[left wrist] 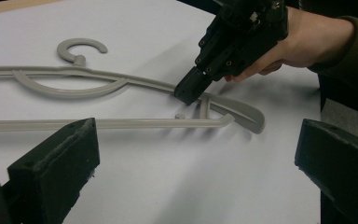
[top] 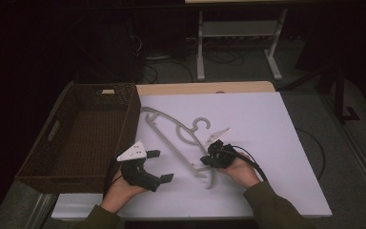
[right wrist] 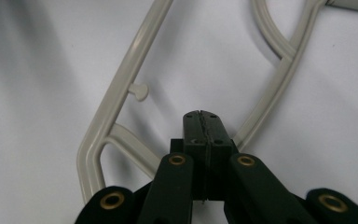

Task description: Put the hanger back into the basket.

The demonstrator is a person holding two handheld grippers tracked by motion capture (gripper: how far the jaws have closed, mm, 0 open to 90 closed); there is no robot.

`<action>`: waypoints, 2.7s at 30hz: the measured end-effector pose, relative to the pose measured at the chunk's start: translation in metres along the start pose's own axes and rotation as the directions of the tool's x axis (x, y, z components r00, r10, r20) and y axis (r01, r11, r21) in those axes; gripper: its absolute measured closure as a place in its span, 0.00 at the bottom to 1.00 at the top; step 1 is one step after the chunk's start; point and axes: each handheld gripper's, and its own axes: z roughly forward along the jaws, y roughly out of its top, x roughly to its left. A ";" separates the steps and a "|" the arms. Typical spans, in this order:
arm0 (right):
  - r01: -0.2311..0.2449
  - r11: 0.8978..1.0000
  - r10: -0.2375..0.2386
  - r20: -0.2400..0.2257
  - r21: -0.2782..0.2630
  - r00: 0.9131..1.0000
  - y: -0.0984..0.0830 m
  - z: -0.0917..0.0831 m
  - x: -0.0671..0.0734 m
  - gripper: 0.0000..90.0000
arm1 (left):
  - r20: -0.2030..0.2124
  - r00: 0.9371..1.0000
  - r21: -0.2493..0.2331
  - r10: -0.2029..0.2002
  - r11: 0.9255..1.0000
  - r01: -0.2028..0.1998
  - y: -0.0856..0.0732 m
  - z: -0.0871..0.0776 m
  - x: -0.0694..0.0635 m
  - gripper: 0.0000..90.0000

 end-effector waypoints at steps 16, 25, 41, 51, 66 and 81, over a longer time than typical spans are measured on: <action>-0.029 0.999 0.023 0.141 0.044 0.990 -0.012 -0.011 -0.020 1.00 | -0.001 1.000 0.006 -0.001 1.000 0.001 -0.001 0.000 0.001 0.00; -0.157 0.988 0.154 0.223 -0.004 0.962 -0.035 -0.041 -0.061 1.00 | 0.000 1.000 0.011 -0.008 1.000 0.008 -0.002 0.001 0.000 0.00; -0.215 0.969 0.237 0.213 -0.124 0.948 -0.034 -0.069 -0.081 1.00 | -0.004 1.000 0.008 -0.016 1.000 0.016 -0.002 0.000 0.002 0.00; -0.127 0.983 0.134 0.044 -0.136 0.990 0.034 -0.014 -0.055 1.00 | -0.003 1.000 0.003 -0.026 1.000 0.026 -0.003 0.000 0.003 0.00; -0.102 0.994 0.102 0.012 -0.043 0.995 0.089 0.064 -0.060 1.00 | -0.006 1.000 -0.004 -0.026 1.000 0.026 -0.002 -0.003 0.006 0.00; 0.054 0.999 -0.054 -0.185 -0.003 0.981 0.056 0.053 -0.020 1.00 | -0.012 1.000 -0.006 -0.027 1.000 0.027 -0.002 -0.003 0.005 0.00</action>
